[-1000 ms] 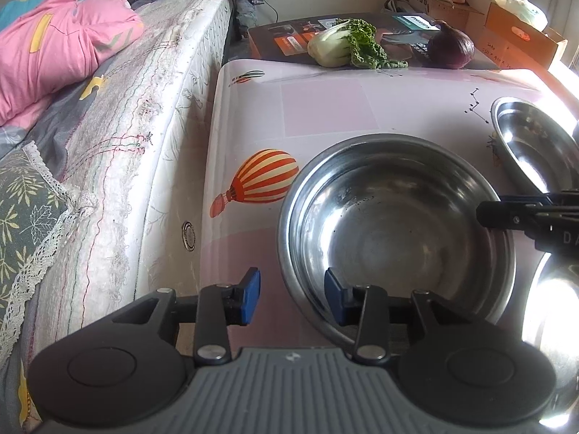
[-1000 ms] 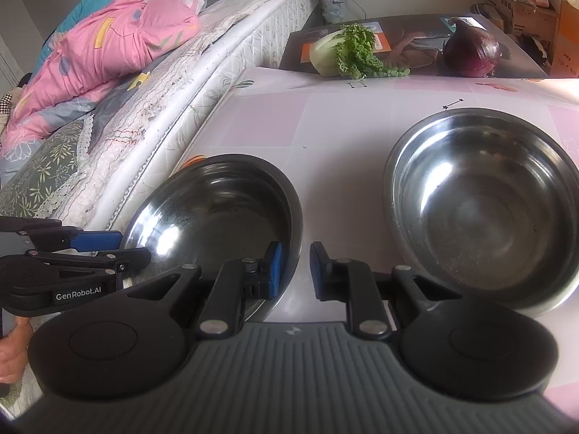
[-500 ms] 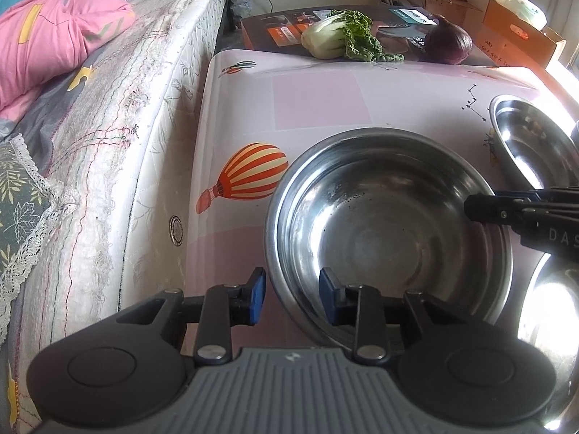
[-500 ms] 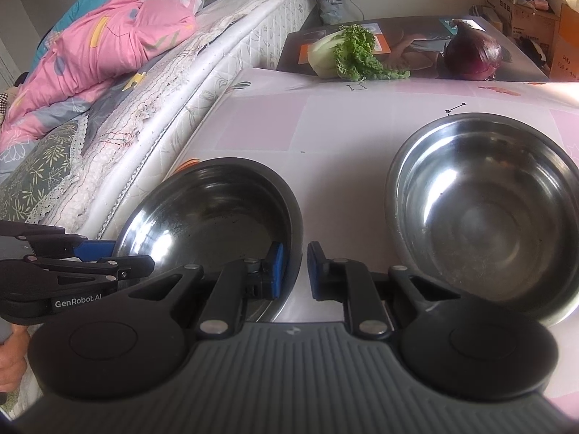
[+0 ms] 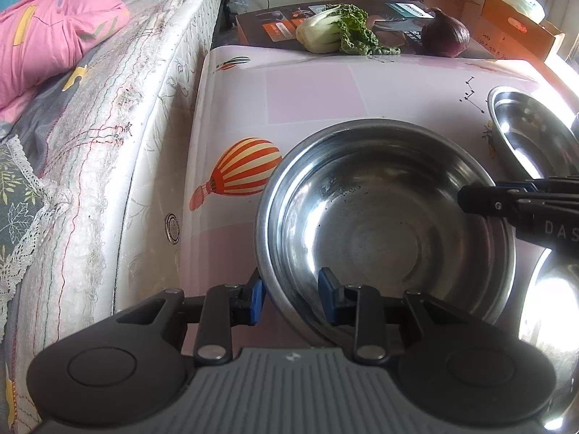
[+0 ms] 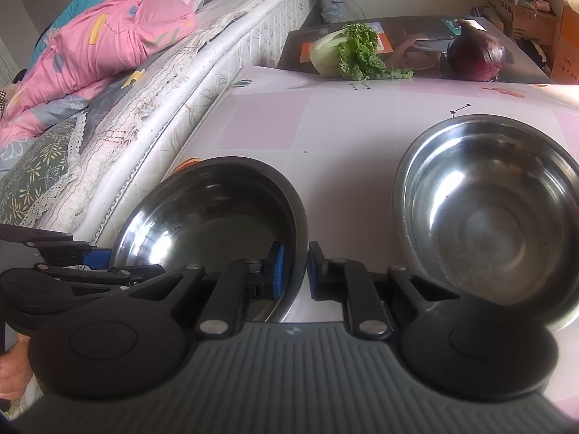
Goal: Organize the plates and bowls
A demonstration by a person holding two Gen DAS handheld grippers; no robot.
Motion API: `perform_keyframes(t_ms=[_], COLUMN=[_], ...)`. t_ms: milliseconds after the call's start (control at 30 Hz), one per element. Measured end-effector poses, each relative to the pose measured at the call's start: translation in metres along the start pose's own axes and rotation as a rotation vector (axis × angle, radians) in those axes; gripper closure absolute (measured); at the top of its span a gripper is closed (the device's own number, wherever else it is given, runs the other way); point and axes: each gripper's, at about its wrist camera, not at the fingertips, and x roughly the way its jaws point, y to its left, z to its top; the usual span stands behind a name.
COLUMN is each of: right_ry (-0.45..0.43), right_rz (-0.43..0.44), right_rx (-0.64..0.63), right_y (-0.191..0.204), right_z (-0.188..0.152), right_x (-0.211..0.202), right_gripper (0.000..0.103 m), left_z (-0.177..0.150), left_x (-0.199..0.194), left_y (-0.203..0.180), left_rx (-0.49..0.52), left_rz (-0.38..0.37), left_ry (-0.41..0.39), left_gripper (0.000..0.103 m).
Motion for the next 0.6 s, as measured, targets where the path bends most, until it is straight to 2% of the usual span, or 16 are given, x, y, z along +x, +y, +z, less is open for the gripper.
perform_keyframes(t_ms=[600], right_ry=[-0.039], right_rz=[-0.019], right_rx=[-0.054], right_y=[0.008], right_z=[0.003], right_x=[-0.014], right_gripper=[0.091], left_z=[-0.002], left_x=[-0.013], left_y=[0.0], left_rx=[0.014], left_rz=[0.018], left_ry=[-0.042], left_gripper=[0.075])
